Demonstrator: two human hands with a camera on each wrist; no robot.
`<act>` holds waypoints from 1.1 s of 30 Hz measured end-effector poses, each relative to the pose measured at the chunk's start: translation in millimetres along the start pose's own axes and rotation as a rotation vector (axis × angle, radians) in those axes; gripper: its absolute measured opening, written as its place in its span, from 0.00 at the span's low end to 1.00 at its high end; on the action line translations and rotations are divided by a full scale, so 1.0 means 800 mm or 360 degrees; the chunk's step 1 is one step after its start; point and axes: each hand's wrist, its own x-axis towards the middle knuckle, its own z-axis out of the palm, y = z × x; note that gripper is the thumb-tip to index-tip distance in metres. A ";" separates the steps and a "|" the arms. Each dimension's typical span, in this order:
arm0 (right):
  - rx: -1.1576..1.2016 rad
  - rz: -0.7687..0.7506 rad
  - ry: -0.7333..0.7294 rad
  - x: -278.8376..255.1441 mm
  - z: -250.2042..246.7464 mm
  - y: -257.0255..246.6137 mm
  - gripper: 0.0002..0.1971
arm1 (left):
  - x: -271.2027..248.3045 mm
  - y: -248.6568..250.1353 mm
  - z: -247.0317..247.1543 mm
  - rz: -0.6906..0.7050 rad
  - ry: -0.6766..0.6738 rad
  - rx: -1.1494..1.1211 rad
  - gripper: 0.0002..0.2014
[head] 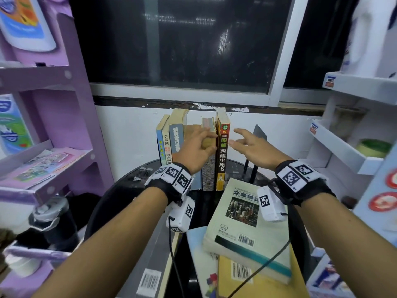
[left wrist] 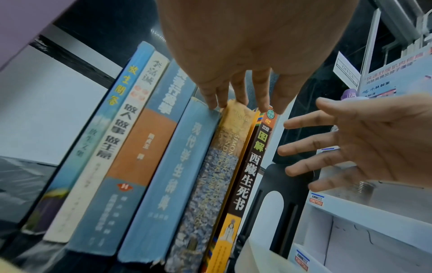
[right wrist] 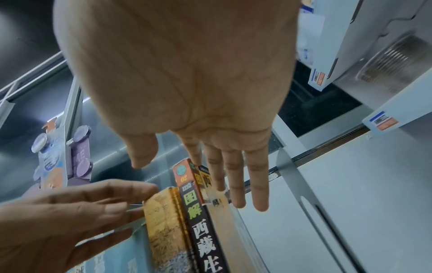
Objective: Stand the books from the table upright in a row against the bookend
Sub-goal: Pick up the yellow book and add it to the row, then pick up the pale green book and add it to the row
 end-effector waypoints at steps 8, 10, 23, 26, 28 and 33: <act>-0.0224 0.0279 -0.0202 -0.054 0.003 0.045 0.35 | -0.050 -0.003 0.018 -0.0105 -0.0230 -0.0024 0.20; -0.0256 0.0347 -0.0235 -0.066 0.006 0.057 0.35 | -0.060 -0.001 0.026 -0.0179 -0.0327 0.0023 0.22; -0.0056 0.0629 -0.0171 -0.106 0.024 0.136 0.42 | -0.085 0.004 0.069 -0.0798 -0.0909 -0.0188 0.33; 0.0037 0.0665 -0.0264 -0.109 0.025 0.144 0.42 | -0.087 0.004 0.074 -0.0909 -0.1025 -0.0165 0.36; 0.0096 0.0651 -0.0319 -0.125 0.025 0.125 0.08 | -0.088 0.004 0.076 -0.0947 -0.1046 -0.0133 0.37; 0.0257 0.0667 -0.0297 -0.130 0.028 0.123 0.06 | -0.089 0.011 0.077 -0.0897 -0.1032 -0.0063 0.31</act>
